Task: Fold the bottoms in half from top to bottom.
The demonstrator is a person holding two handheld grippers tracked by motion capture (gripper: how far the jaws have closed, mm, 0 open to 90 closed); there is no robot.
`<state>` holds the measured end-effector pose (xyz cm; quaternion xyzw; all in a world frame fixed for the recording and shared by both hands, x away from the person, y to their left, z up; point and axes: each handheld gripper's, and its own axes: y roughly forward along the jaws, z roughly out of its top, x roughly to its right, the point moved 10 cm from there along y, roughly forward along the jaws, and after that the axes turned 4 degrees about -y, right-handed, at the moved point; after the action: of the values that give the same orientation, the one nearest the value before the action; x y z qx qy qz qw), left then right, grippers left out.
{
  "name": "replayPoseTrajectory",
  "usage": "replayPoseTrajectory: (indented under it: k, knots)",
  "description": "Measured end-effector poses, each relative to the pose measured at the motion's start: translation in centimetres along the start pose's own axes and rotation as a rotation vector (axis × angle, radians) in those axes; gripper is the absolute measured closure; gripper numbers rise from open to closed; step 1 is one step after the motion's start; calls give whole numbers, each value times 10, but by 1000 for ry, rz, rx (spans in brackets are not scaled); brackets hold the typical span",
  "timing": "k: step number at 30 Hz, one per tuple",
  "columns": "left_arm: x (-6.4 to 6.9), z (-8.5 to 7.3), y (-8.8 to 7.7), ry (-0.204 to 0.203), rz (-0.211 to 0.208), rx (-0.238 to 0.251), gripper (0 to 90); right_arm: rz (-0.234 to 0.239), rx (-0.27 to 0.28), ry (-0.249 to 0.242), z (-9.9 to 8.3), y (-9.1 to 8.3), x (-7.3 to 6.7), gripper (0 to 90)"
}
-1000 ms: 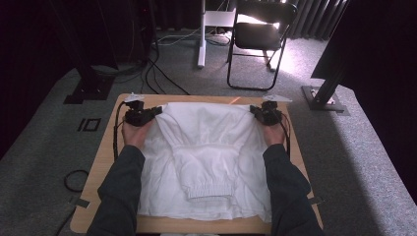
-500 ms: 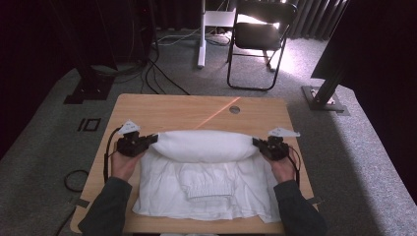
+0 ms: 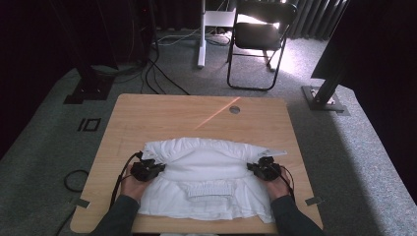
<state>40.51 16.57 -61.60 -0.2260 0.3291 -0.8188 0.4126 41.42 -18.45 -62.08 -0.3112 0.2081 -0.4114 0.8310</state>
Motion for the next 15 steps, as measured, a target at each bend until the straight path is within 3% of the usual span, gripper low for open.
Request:
replayPoseTrajectory:
  k: [5,10,11,15]
  knots:
    - [-10,10,10,-55,18,52,878,-8,16,19,9,9,9,872]
    - [-17,21,18,-55,67,62,878,-37,15,11,19,18,17,872]
    - [-22,27,22,-53,93,60,878,-47,14,8,22,21,18,873]
    - [-33,37,30,-70,125,67,878,-72,18,9,35,33,25,873]
